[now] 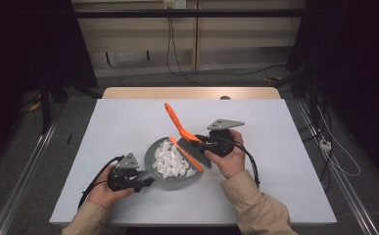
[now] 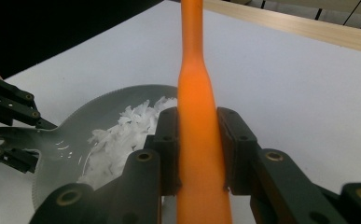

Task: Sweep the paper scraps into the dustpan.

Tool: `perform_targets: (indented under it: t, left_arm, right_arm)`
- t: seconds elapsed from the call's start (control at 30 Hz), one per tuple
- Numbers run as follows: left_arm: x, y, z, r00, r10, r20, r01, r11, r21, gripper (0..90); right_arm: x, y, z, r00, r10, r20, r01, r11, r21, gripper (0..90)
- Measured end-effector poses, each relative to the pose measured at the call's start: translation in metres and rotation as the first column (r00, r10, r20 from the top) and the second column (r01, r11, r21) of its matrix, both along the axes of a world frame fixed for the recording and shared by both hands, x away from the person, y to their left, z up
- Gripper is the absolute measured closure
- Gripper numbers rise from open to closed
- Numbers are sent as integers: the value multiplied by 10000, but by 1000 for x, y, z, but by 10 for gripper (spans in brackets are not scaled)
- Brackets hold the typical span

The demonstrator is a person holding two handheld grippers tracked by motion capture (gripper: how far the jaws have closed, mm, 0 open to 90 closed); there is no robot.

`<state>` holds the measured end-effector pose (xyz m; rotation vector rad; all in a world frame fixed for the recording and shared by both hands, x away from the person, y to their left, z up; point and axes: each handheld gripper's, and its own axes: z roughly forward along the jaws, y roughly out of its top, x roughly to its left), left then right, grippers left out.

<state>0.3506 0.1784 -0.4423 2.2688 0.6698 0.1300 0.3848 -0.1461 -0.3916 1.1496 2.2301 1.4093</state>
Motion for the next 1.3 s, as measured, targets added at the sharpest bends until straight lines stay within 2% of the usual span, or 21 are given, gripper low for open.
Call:
perform_targets:
  t: [0.1,0.13,0.23,0.27,0.3,0.43,0.47,0.73,0.77,0.8,0.87,0.93,0.97,1.0,1.1,1.13,1.27,1.3]
  left_arm:
    - [0,1,1,9997,250,68,-250,9997,-8,627]
    - [1,3,2,10000,80,11,-80,10000,-43,627]
    - [0,7,5,9993,361,91,-360,9993,-81,627]
    - [1,10,6,9997,253,-4,-253,9996,-111,627]
    - [1,10,6,9989,478,23,-478,9987,-186,627]
    - [3,15,9,9987,499,79,-498,9987,-94,627]
    - [3,16,9,9986,525,58,-524,9985,-187,627]
    - [5,20,13,9975,694,136,-690,9973,-262,627]
    - [4,20,14,9961,865,201,-861,9961,-210,627]
    - [5,22,14,9968,792,91,-788,9963,-336,627]
    - [7,24,15,9961,875,132,-869,9953,-433,627]
    - [9,25,16,9950,993,114,-987,9942,-434,627]
    - [9,25,16,9924,1209,220,-1200,9921,-364,627]
    - [9,27,16,9937,1109,162,-1102,9930,-426,627]
    - [9,29,17,9912,1306,209,-1301,9912,-246,627]
    - [10,30,17,9920,1253,167,-1248,9917,-305,627]
    - [10,34,19,9858,1668,186,-1660,9854,-366,627]
    - [11,36,19,9875,1572,147,-1566,9870,-353,627]
  right_arm:
    - [1,-5,2,9998,-181,74,180,9998,108,719]
    - [1,-7,3,9997,-248,74,247,9996,144,719]
    - [1,-13,5,9989,-441,126,440,9990,74,719]
    - [2,-15,5,9985,-522,146,521,9986,73,719]
    - [2,-18,4,9982,-592,125,591,9982,82,719]
    - [4,-27,4,9959,-902,57,901,9958,143,719]
    - [4,-29,3,9956,-934,78,933,9955,135,719]
    - [2,-40,-4,9903,-1386,54,1387,9892,-484,719]
    - [2,-42,-4,9898,-1421,67,1423,9883,-555,719]
    - [1,-43,-4,9889,-1483,94,1486,9873,-561,719]
    - [0,-47,-4,9878,-1555,117,1559,9866,-491,719]
    - [-2,-51,-3,9866,-1624,151,1630,9851,-551,719]
    - [-3,-53,-3,9860,-1656,188,1664,9844,-571,719]
    - [-4,-56,-3,9844,-1754,145,1759,9830,-532,719]
    - [-7,-68,-3,9797,-1998,169,2003,9788,-431,719]
    - [-9,-72,-2,9781,-2077,163,2082,9772,-412,719]
    - [-15,-86,-3,9725,-2320,190,2327,9712,-504,719]
    - [-17,-89,-4,9715,-2363,198,2371,9702,-504,719]
